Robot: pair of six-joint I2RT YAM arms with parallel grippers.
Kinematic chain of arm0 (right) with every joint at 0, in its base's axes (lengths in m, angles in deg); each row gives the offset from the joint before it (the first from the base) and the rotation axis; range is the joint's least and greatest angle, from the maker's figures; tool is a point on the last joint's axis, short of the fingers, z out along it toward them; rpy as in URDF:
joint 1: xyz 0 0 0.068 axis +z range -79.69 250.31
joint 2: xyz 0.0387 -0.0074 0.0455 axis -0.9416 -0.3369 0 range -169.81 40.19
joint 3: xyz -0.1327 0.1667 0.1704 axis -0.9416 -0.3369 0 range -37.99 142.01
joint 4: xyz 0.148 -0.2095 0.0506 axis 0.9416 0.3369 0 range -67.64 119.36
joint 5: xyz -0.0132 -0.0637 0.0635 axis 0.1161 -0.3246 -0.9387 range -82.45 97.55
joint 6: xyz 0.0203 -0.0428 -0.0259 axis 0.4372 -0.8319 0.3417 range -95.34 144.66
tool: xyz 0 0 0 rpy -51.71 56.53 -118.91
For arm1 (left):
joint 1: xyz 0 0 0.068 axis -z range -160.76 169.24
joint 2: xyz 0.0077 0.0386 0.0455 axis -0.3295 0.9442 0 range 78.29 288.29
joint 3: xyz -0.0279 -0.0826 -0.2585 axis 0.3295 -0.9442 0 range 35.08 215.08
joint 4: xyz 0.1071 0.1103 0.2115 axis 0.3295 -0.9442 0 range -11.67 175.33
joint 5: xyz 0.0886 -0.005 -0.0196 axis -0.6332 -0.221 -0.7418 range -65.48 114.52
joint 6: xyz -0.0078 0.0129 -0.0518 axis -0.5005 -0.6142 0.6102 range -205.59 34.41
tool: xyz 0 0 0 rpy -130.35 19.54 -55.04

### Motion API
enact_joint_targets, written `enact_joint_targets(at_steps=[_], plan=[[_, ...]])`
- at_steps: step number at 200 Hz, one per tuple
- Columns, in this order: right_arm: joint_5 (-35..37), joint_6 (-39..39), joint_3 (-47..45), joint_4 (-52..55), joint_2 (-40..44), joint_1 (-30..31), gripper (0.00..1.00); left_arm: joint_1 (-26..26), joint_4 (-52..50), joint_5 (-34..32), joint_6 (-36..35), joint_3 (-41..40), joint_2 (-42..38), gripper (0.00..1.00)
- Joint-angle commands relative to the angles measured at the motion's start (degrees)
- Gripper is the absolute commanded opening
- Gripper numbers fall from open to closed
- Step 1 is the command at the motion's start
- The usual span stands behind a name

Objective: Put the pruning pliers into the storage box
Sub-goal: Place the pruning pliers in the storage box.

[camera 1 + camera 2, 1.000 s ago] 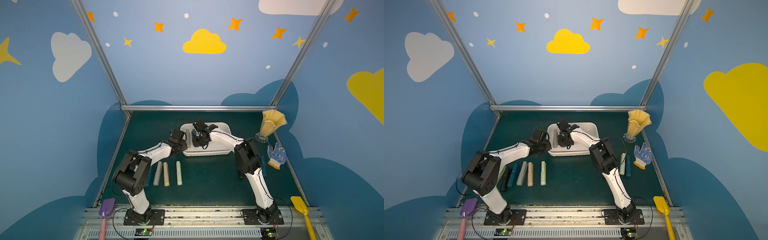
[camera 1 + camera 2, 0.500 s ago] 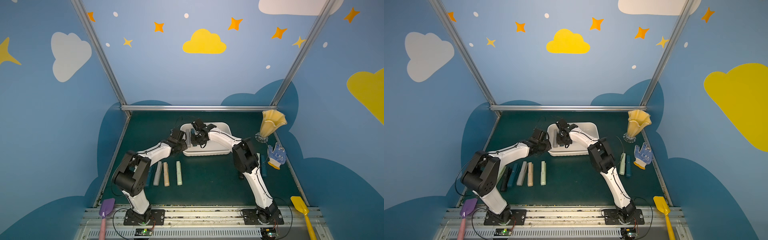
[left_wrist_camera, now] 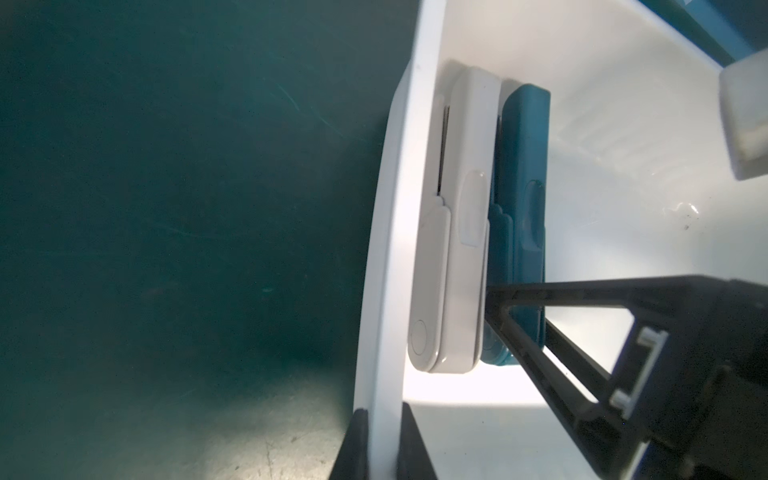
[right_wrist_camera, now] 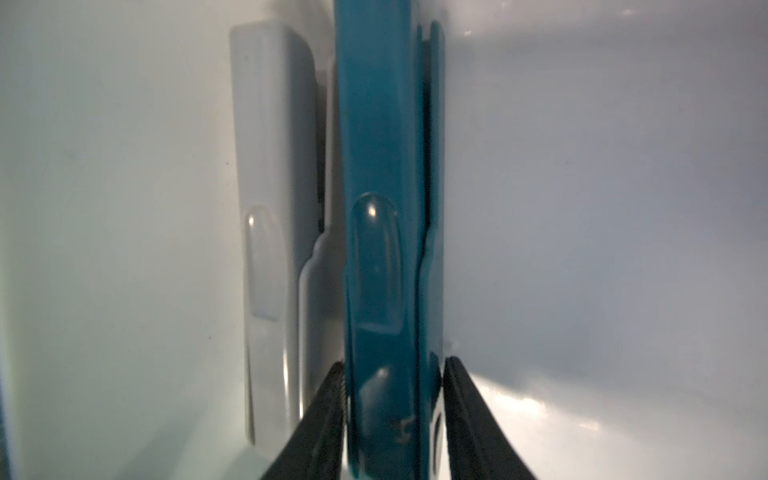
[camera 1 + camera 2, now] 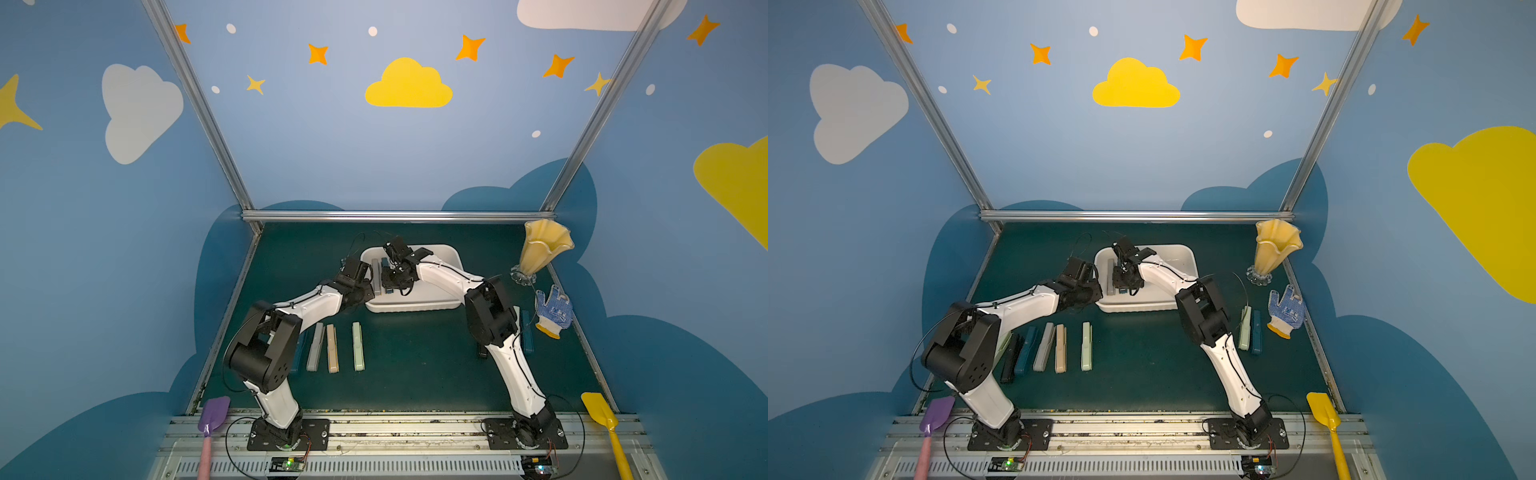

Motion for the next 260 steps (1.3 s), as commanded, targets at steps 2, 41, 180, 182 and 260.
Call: enact_joint_targets(at_steps=[2, 41, 180, 182, 260], plan=[[-1.68, 1.52, 0.37, -0.73, 0.86, -0.21, 0.36, -0.12, 1.41, 0.31, -0.32, -0.52, -1.73, 0.13], [-2.81, 2.43, 0.16, -1.58, 1.22, -0.43, 0.36, -0.12, 1.46, 0.23, -0.29, -0.53, -1.85, 0.13], [1.93, -4.40, -7.02, 1.93, 16.78, -1.97, 0.43, -0.30, 1.87, 0.29, -0.29, -0.11, -1.24, 0.13], [1.97, -4.48, -7.27, 2.02, 17.39, -2.07, 0.43, -0.28, 1.86, 0.29, -0.26, -0.16, -1.18, 0.13], [12.89, 1.81, -39.70, 10.49, 51.66, -6.93, 0.50, -0.64, 1.37, 0.58, -0.88, 0.27, -2.18, 0.13]])
